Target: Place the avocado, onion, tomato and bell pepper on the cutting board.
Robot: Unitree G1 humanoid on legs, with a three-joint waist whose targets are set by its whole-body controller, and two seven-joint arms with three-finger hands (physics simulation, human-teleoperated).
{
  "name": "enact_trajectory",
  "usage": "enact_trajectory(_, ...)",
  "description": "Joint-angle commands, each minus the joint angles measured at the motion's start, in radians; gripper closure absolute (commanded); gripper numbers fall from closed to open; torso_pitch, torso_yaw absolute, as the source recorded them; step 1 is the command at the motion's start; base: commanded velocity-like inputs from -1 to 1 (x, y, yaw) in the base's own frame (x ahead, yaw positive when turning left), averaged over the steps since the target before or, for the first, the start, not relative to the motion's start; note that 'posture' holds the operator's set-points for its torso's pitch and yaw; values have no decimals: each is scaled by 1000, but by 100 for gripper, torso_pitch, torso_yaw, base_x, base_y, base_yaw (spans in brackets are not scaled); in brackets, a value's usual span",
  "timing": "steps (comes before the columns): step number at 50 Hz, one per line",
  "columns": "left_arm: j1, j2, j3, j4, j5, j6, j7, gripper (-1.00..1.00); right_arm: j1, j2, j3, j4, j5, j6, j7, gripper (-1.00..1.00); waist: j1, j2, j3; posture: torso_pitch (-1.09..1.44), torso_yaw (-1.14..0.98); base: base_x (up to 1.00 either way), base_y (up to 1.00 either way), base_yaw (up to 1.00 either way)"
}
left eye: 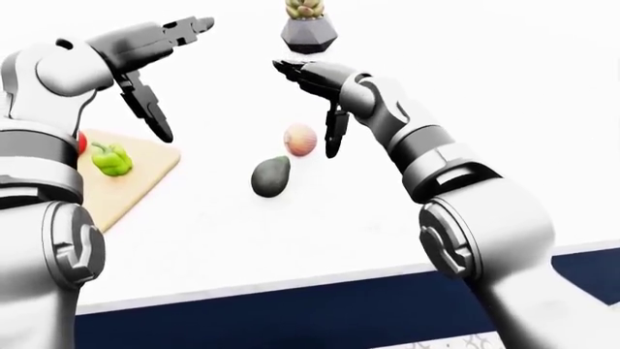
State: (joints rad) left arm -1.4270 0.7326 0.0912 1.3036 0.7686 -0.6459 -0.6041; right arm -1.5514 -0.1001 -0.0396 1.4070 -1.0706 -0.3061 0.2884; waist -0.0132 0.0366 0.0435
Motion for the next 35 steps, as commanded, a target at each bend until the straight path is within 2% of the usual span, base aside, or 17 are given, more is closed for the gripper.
enact_trajectory(1,-35,14,13,-36,-20,-7,18,-100,-34,-8,1,-37,10,3,-1,-100,-1,8,-34,0,0,0,0,0)
enact_trajectory(13,-12,23,17,-33,-27,-12,23,-100,-40,9,29,-35,-21,30,117,-100,-4,13,-35,0,0,0,0,0)
enact_trajectory(35,20,27,21,-31,-44,-22,26,-100,-36,45,35,-30,-89,53,201,-100,-11,27,-35,0,0,0,0,0)
